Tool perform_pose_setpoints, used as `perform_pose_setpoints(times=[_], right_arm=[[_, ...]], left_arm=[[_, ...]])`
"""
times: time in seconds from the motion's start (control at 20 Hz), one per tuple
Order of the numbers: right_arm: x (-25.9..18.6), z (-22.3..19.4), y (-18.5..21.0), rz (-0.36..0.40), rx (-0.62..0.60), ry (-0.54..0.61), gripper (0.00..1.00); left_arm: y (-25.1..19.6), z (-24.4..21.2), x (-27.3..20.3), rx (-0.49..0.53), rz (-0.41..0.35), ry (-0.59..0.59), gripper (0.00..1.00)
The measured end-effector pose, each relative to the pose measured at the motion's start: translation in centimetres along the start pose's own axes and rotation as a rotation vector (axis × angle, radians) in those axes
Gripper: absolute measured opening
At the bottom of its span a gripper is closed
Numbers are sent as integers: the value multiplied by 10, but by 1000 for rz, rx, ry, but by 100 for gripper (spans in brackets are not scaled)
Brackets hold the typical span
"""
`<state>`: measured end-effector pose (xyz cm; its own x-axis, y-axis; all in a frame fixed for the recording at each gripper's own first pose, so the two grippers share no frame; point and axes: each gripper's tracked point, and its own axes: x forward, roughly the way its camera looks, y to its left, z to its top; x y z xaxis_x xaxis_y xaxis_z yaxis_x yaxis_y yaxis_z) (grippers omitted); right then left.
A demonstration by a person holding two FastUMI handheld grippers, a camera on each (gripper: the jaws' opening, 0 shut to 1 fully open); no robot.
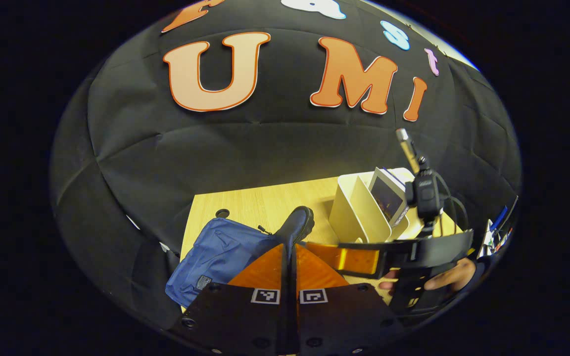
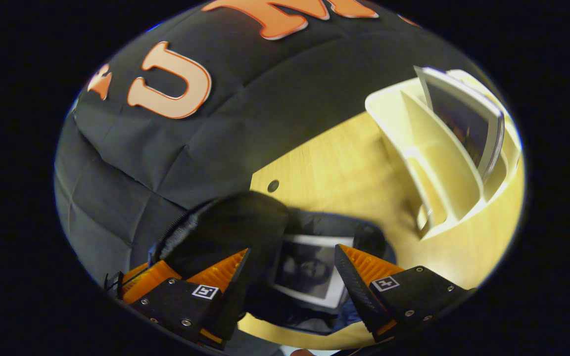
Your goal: Open the schoolbag, grab two books from the bookshelf and put them into the schoolbag.
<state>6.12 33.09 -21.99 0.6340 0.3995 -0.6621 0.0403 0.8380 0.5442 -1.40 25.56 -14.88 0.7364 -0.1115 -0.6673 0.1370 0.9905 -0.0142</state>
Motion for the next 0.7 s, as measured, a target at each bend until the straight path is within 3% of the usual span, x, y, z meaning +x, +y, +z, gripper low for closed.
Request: perform_pose_setpoints(times=[0.4,0.7], right_arm=[[-65,105,-59,-192,-238,-128,97],[-96,145,-117,-367,-335,-45,97]], left_arm=[[-6,-4,-3,26,24,-9,1],[-5,-7,-3,13,26,-10,0]])
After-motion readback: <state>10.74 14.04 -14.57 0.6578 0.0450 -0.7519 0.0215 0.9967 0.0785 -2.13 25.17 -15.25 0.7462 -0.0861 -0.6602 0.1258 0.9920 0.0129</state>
